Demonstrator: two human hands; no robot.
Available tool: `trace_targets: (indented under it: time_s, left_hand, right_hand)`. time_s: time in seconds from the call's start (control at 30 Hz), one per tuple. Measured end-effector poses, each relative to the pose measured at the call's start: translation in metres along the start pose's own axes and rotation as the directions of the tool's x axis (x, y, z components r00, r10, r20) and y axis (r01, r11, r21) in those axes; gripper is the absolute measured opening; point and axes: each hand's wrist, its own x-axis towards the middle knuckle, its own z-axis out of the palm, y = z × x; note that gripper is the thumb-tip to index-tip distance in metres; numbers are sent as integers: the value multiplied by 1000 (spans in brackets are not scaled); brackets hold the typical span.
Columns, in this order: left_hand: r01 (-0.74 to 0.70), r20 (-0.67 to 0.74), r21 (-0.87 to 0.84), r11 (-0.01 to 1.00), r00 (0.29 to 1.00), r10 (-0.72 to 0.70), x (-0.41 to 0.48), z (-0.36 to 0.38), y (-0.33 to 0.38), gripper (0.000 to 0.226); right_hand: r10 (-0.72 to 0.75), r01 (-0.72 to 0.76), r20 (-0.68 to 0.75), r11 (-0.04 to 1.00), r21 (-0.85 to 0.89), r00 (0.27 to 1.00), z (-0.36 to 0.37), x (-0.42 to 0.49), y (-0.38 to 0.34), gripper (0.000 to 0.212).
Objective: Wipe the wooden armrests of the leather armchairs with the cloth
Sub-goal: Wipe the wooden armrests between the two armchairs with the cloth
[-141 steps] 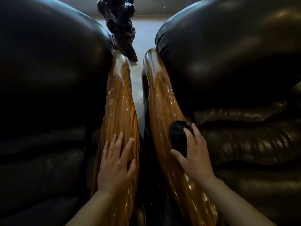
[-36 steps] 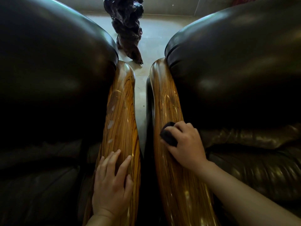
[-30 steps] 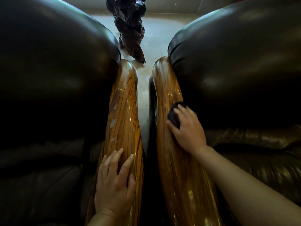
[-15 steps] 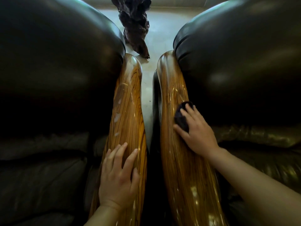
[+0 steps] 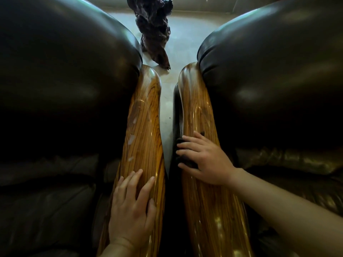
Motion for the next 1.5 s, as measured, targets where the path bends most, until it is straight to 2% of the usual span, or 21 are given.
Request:
trace_targets:
  time_s: [0.1, 0.2, 0.27, 0.33, 0.4, 0.5, 0.57, 0.63, 0.7, 0.87, 0.93, 1.0, 1.1, 1.17, 1.23, 1.27, 1.3, 1.4, 1.5]
  left_hand:
    - [-2, -1, -31, 1000, 1000, 2, 1, 0, -1, 51]
    - [-5, -17, -20, 1000, 1000, 5, 0, 0, 1, 50]
    - [-4, -16, -23, 1000, 1000, 3, -1, -2, 1, 50]
    - [1, -25, -33, 999, 1000, -1, 0, -1, 1, 50]
    - [3, -25, -41, 999, 1000, -4, 0, -1, 1, 50]
    - [1, -22, -44, 999, 1000, -2, -2, 0, 0, 50]
    - [2, -22, -47, 999, 1000, -3, -2, -1, 0, 50]
    - [-2, -20, -55, 998, 1000, 1, 0, -1, 0, 50]
    - [-10, -25, -40, 999, 1000, 9, 0, 2, -1, 50]
    - [-16, -40, -24, 1000, 999, 15, -2, 4, -3, 50]
    - [-20, -47, -22, 1000, 999, 19, -1, 6, -3, 50]
    - [-24, -53, -10, 1000, 998, 24, -1, 6, -3, 50]
    - [-18, -49, -14, 1000, 999, 18, -2, 4, -1, 50]
    - [-11, -40, -19, 1000, 999, 10, -2, 3, 0, 50]
    - [-6, -24, -13, 1000, 1000, 6, 0, 2, 1, 50]
    - [-2, -23, -13, 1000, 1000, 2, 0, 2, 1, 50]
    - [-2, -25, -11, 1000, 1000, 2, 0, 3, 0, 50]
    - [-2, -37, -20, 1000, 999, 1, 0, 4, -1, 51]
    - [-17, -48, -4, 1000, 999, 17, 1, 5, -1, 51]
  right_hand:
    - [229, -226, -91, 973, 38, 969, -10, 29, 16, 49]
    - [408, -399, -186, 913, 83, 894, -23, 70, 22, 35]
    - [537, -474, -240, 836, 276, 808, -34, 86, 21, 26]
    - [669, -473, -234, 690, 548, 705, -53, 94, 25, 23]
    - [728, -498, -180, 606, 621, 661, -69, 93, 37, 31]
    - [749, -650, -63, 610, 453, 660, -69, 71, 45, 61]
    - [671, -584, -72, 688, 430, 738, -47, 44, 36, 65]
    - [517, -492, -78, 844, 216, 852, -22, 14, 16, 69]
    - [439, -441, -92, 898, 2, 894, -8, 3, 14, 69]
    - [629, -631, -77, 776, -8, 774, -18, 62, 61, 66]
    - [649, -652, -88, 758, -10, 756, -21, 89, 73, 68]
    - [632, -638, -104, 770, -28, 768, -19, 104, 67, 67]
    - [507, -509, -121, 861, 13, 854, -12, 73, 34, 58]
    - [288, -292, -99, 956, -20, 952, -4, 26, 9, 49]
    - [141, -142, -23, 988, -55, 990, -5, 1, 9, 44]
    - [146, -146, -22, 989, -27, 989, -7, 7, 20, 43]
    - [219, -219, -54, 976, 11, 974, -11, 22, 33, 43]
    - [507, -496, -135, 861, 109, 851, -26, 81, 69, 44]
    - [601, -583, -171, 799, 150, 780, -29, 111, 82, 45]
